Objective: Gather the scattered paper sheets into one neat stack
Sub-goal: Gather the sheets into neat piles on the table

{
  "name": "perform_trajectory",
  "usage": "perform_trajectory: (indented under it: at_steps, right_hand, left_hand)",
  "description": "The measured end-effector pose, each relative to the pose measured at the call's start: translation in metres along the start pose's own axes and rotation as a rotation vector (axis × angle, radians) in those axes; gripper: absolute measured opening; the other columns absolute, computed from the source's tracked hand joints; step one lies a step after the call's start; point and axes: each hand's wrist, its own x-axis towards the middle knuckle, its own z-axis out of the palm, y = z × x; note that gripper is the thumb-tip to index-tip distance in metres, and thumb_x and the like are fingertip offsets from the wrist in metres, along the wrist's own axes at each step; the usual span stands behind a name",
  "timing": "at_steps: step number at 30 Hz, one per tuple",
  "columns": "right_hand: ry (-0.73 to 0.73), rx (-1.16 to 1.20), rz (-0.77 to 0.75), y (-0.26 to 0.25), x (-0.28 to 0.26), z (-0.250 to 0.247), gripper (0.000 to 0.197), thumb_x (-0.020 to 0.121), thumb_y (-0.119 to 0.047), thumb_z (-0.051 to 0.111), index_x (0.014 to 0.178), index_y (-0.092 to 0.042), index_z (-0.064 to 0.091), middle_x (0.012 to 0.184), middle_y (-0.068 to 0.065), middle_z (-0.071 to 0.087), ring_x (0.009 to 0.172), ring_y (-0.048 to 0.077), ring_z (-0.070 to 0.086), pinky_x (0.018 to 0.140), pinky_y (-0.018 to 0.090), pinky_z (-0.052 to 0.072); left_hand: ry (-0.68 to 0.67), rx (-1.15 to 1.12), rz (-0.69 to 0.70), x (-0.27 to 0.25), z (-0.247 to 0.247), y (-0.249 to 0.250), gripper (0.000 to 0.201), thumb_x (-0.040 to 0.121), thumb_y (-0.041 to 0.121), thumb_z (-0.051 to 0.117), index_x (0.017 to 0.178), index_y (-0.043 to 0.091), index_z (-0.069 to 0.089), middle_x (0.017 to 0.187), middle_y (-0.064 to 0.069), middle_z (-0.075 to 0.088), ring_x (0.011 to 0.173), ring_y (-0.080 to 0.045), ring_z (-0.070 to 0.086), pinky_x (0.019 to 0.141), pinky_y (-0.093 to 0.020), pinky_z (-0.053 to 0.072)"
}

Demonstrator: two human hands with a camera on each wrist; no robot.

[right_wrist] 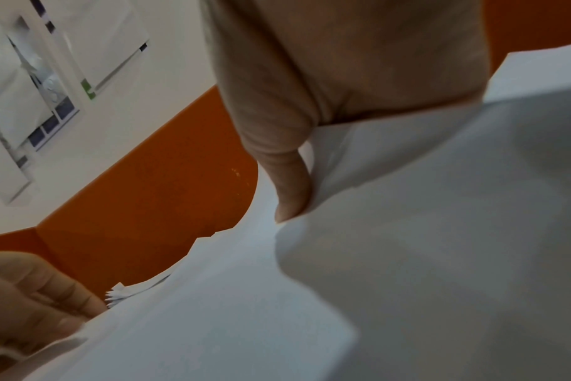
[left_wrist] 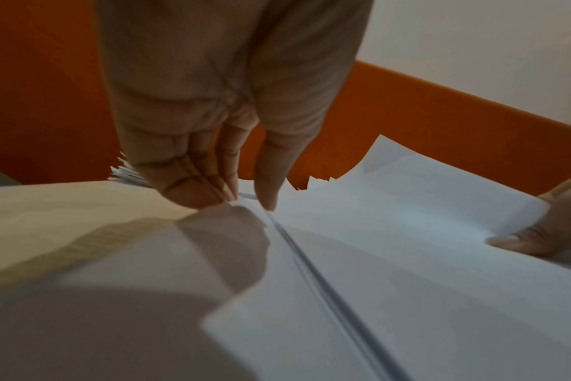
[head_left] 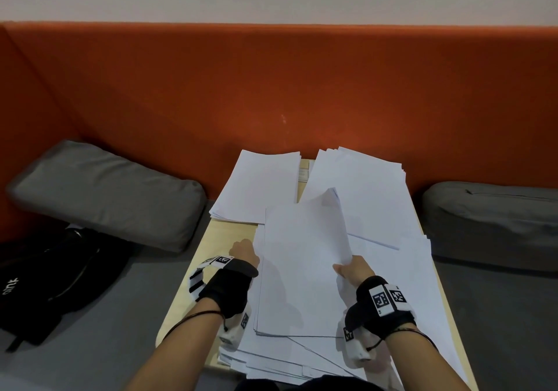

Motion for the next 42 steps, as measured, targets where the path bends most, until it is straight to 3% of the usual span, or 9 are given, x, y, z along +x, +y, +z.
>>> perform_trajectory:
  at_steps: [7,15,18,20,22,26,31,37,42]
  right_hand:
    - [0.002,-0.010,0.011,0.002,-0.001,-0.003,0.038,0.091,-0.015,0.054,0.124,0.002,0.050,0.117,0.017,0.060,0.092,0.023,0.049,0.076,0.025,0.034]
    - [0.016,0.000,0.086,0.014,-0.007,-0.022,0.045,0.093,-0.017,0.054,0.132,0.002,0.043,0.133,0.018,0.052,0.122,0.031,0.049,0.083,0.026,0.035]
    - [0.036,0.009,0.106,0.017,-0.008,-0.025,0.046,0.093,-0.016,0.054,0.133,0.003,0.042,0.134,0.018,0.051,0.123,0.031,0.048,0.089,0.027,0.037]
    - [0.046,-0.002,0.110,0.014,-0.008,-0.024,0.045,0.092,-0.015,0.054,0.132,0.003,0.043,0.132,0.019,0.052,0.122,0.032,0.049,0.088,0.028,0.038]
    - [0.064,-0.027,0.113,0.012,-0.008,-0.022,0.042,0.092,-0.013,0.054,0.129,0.004,0.046,0.128,0.019,0.055,0.118,0.033,0.052,0.084,0.029,0.039]
    - [0.103,-0.027,0.091,0.012,-0.005,-0.016,0.036,0.088,-0.012,0.055,0.120,0.005,0.055,0.116,0.020,0.062,0.107,0.033,0.058,0.074,0.027,0.037]
    - [0.108,-0.002,0.086,0.009,-0.007,-0.012,0.034,0.088,-0.013,0.054,0.117,0.005,0.055,0.094,0.011,0.055,0.086,0.026,0.051,0.073,0.028,0.037]
    - [0.129,-0.001,0.096,0.008,-0.010,-0.006,0.033,0.089,-0.013,0.054,0.117,0.004,0.056,0.093,0.011,0.055,0.085,0.026,0.050,0.073,0.027,0.038]
    - [0.135,0.017,0.096,0.009,-0.009,-0.006,0.035,0.088,-0.013,0.055,0.119,0.004,0.055,0.103,0.016,0.061,0.086,0.025,0.049,0.073,0.027,0.037]
  left_hand:
    - [-0.063,-0.067,0.011,-0.005,0.000,0.005,0.039,0.094,0.015,0.050,0.128,-0.004,0.043,0.135,-0.017,0.048,0.126,-0.031,0.046,0.101,-0.031,0.038]
    - [-0.094,-0.136,-0.004,-0.008,-0.004,0.003,0.034,0.094,0.011,0.045,0.127,0.001,0.043,0.136,-0.016,0.043,0.125,-0.030,0.045,0.104,-0.033,0.036]
    - [-0.095,-0.155,0.030,-0.006,-0.001,-0.003,0.008,0.091,0.006,0.049,0.098,0.003,0.053,0.119,-0.018,0.052,0.120,-0.034,0.049,0.099,-0.036,0.041]
    - [-0.052,-0.176,0.047,-0.009,-0.002,-0.005,0.018,0.089,0.001,0.050,0.073,0.009,0.046,0.104,-0.019,0.055,0.116,-0.036,0.052,0.094,-0.037,0.045]
    - [-0.073,-0.169,0.052,-0.010,-0.001,-0.005,0.006,0.088,0.001,0.052,0.093,0.002,0.055,0.112,-0.018,0.056,0.116,-0.034,0.052,0.095,-0.035,0.044]
    - [-0.051,-0.053,0.065,-0.010,0.000,-0.001,0.040,0.091,0.012,0.053,0.128,0.003,0.043,0.134,-0.015,0.045,0.123,-0.027,0.047,0.102,-0.030,0.039]
    - [-0.050,0.096,0.077,-0.013,0.002,0.005,0.037,0.095,0.015,0.048,0.129,0.002,0.041,0.134,-0.015,0.047,0.124,-0.027,0.047,0.104,-0.032,0.038]
    - [-0.041,0.132,0.078,-0.016,0.000,0.005,0.026,0.094,0.015,0.049,0.117,0.004,0.050,0.123,-0.015,0.055,0.112,-0.031,0.056,0.101,-0.045,0.044]
    - [-0.023,0.067,0.085,-0.016,0.000,0.003,0.026,0.093,0.015,0.050,0.116,0.004,0.050,0.123,-0.013,0.055,0.110,-0.031,0.057,0.099,-0.044,0.045]
